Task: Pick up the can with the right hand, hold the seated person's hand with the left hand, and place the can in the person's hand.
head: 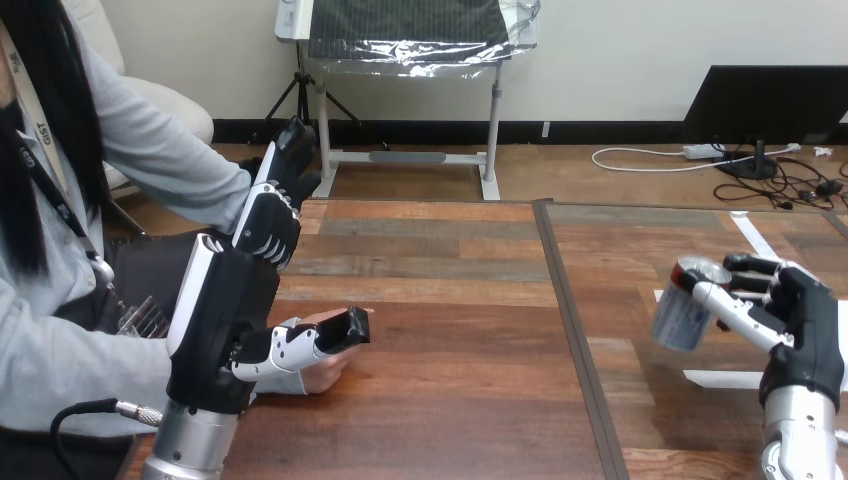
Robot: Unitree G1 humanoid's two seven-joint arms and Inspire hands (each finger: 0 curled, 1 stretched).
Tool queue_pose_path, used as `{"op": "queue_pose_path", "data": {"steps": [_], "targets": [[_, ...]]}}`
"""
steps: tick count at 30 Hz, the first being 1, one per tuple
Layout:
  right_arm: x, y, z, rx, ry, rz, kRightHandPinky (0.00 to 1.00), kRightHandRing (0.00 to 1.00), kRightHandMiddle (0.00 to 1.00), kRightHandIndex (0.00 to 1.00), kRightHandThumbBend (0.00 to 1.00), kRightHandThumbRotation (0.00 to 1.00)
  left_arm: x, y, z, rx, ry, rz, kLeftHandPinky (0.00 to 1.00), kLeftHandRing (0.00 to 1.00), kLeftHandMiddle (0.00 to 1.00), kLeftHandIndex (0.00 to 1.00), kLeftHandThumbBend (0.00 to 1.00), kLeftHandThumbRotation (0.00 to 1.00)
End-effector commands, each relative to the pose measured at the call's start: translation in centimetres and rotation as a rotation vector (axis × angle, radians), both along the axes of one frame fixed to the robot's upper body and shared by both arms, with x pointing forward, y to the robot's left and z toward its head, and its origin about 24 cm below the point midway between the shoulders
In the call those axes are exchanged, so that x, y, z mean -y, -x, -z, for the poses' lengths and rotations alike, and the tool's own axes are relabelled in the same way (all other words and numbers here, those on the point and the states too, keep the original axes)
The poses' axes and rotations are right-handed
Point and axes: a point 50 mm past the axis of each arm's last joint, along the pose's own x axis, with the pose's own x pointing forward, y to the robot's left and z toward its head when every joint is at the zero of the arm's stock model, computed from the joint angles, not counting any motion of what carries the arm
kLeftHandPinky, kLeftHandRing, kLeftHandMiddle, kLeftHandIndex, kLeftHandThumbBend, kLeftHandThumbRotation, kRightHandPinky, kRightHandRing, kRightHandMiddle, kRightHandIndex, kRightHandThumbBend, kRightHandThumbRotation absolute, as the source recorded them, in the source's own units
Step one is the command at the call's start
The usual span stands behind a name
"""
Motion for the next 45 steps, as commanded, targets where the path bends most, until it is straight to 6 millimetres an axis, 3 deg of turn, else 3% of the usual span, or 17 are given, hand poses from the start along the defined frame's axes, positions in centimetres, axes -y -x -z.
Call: {"op": "queue_pose_path", "data": {"steps": [1,22,45], "targets": [[-1.2,-3.1,-4.5,0.224,0.009,-0.041,0.33,0.38,0.46,0.5,0.79,0.0,0.1,-1.1,-1.9,0.082,-0.015,0.005,0.97,1.0,1.0,0.99,1.0,0.5],[-2.5,-3.3,-5.2,0.295,0.025,-0.105,0.32,0.38,0.46,0.5,0.77,0.0,-0.9,-1.5,-2.1,0.046,-0.324,-0.093,0.89,0.98,0.99,0.98,1.0,0.52],[-3.9,-3.6,-5.6,0.337,0.022,-0.171,0.31,0.37,0.44,0.49,0.79,0.0,-1.8,-2.6,-3.5,0.013,-0.669,-0.113,0.87,0.93,0.94,0.93,1.0,0.33]]}}
